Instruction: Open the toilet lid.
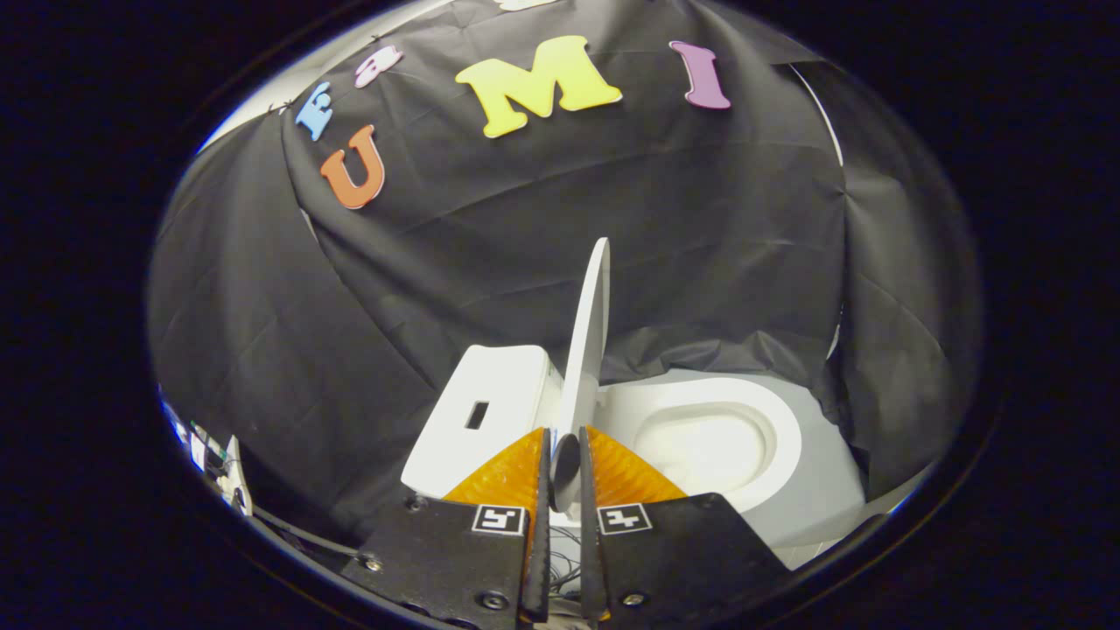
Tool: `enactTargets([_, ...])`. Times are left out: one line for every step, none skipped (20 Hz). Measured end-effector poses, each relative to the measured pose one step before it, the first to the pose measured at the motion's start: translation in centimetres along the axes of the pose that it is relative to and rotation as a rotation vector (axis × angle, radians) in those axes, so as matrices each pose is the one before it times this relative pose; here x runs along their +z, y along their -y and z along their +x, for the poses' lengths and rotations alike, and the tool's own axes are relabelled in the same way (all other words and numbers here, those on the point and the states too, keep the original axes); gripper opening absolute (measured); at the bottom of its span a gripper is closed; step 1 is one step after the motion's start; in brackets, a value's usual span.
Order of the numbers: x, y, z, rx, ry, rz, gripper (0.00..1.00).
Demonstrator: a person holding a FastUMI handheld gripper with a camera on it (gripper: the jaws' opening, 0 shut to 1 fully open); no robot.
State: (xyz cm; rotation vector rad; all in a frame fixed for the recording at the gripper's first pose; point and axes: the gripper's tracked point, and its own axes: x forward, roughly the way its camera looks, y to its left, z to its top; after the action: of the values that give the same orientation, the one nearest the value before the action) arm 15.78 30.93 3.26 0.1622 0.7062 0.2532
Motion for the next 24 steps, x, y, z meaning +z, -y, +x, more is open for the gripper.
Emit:
enactTargets([-0.074,-0.542,0.002,0.00286,0.0024,-0.01084,0.17])
enactTargets([0.002,-0.537,0.082,0.00175,0.00236,-0.01162,0.17])
enactTargets([-0.061,-0.458,0.118,0.00198,0.00024,-0.0109,0.17])
enactTargets([-0.055,-0.565,0.061,0.00112,0.00007,-0.01181,0.17])
enactTargets([-0.037,-0.512,0.051,0.00269,-0.00257,-0.00669,0.17])
enactTargets([0.08,-0.512,0.089,0.00272,-0.00353,-0.01114,0.17])
enactTargets([-0.062,-0.515,0.313,0.00192,-0.00389,-0.00716,0.17])
enactTargets([-0.023,-0.523,0.197,0.00057,0.00025,-0.01411,0.17])
enactTargets([-0.063,-0.503,0.193,0.00176,-0.0005,-0.00726,0.17])
enactTargets([0.093,-0.542,0.104,0.00527,0.00196,-0.01293,0.17])
enactTargets([-0.013,-0.663,0.088,0.00965,0.00247,-0.01504,0.17])
enactTargets([-0.06,-0.455,0.15,0.0041,-0.00086,-0.00755,0.17])
enactTargets([-0.093,-0.25,0.151,-0.00005,0.00177,-0.00716,0.17])
enactTargets([0.043,-0.351,0.123,-0.00301,-0.00122,-0.00753,0.17])
enactTargets([0.001,-0.299,0.226,-0.00222,-0.00094,-0.0074,0.17])
enactTargets([0.018,-0.346,0.109,-0.00132,-0.00199,-0.00422,0.17])
enactTargets([-0.038,-0.349,0.179,-0.00054,-0.00056,-0.0063,0.17])
enactTargets([-0.015,-0.49,0.078,-0.00116,0.00061,-0.00648,0.17])
enactTargets([-0.056,-0.366,0.153,-0.00122,0.00002,-0.00712,0.17])
enactTargets([0.002,-0.422,0.225,-0.00105,0.00092,-0.00925,0.17])
enactTargets([-0.106,-0.421,0.166,0.00154,-0.00068,-0.00573,0.17])
enactTargets([0.021,-0.496,0.18,0.00565,-0.00031,-0.0086,0.17])
enactTargets([-0.017,-0.528,0.163,0.0062,-0.00101,-0.00285,0.17])
enactTargets([0.115,-0.348,0.163,0.00353,-0.0015,-0.00606,0.17])
